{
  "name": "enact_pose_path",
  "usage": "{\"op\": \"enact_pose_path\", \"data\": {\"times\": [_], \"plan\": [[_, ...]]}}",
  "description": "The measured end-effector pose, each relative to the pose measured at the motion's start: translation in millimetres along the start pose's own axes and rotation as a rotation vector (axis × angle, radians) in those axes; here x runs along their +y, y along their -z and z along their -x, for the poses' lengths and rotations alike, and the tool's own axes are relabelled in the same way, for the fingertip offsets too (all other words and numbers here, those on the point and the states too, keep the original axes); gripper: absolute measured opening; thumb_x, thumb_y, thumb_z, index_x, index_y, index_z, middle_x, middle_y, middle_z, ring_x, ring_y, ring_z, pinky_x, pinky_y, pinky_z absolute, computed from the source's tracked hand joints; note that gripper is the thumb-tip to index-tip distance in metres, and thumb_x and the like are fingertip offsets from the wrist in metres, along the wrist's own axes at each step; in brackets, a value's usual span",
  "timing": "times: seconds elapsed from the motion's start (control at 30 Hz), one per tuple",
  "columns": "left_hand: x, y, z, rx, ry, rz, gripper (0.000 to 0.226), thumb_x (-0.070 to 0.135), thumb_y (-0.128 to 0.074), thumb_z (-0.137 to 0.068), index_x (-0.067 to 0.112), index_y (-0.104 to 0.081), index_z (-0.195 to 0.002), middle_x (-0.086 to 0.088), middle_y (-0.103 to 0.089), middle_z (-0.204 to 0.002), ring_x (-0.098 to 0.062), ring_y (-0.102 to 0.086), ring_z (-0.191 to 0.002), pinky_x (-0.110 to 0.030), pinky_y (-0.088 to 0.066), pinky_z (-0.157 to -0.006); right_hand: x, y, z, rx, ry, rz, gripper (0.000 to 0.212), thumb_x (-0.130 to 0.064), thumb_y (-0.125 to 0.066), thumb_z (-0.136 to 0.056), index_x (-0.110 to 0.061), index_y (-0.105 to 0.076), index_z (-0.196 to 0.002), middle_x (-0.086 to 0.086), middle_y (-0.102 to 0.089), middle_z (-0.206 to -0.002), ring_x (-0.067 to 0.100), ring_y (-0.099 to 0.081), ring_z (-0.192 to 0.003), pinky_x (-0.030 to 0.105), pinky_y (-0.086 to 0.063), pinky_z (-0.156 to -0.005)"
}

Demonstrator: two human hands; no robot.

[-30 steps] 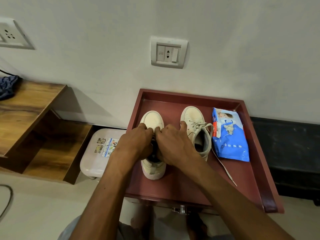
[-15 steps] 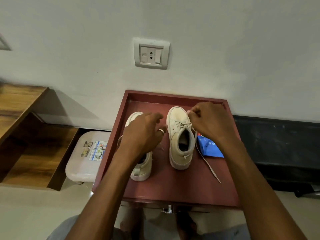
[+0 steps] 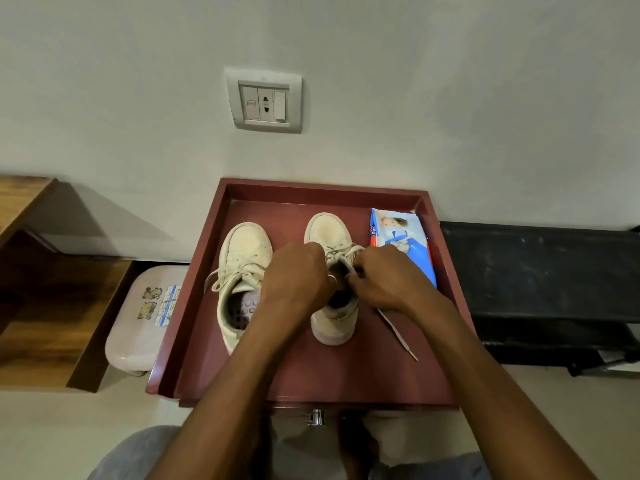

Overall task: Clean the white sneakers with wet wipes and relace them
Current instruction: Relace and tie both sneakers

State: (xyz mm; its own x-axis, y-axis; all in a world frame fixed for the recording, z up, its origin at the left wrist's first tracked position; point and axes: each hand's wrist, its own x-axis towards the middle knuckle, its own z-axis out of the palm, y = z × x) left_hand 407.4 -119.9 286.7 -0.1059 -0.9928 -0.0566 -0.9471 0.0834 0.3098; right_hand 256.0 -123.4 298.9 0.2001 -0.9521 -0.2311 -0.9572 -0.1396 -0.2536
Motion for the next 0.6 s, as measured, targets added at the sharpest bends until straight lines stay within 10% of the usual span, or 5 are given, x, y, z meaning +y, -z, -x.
{"op": "enact_pose_path", "data": {"times": [0.6], "plan": [[-15.7, -4.1, -2.1, -0.135, -0.042, 0.047, 0.034, 0.036, -0.07, -0.083, 0.009, -0.074, -0.103, -0.009, -0.069, -0.088, -0.03, -0.063, -0.084, -0.029, -0.04, -0.067, -5.6, -9.9, 2.5, 0.096, -0.036, 0.033, 0.022, -0.035, -0.052, -0.091, -0.015, -0.061, -0.091, 0.007, -0.066, -0.09, 0.023, -0.061, -0.08, 0.033, -0.054, -0.07]]}}
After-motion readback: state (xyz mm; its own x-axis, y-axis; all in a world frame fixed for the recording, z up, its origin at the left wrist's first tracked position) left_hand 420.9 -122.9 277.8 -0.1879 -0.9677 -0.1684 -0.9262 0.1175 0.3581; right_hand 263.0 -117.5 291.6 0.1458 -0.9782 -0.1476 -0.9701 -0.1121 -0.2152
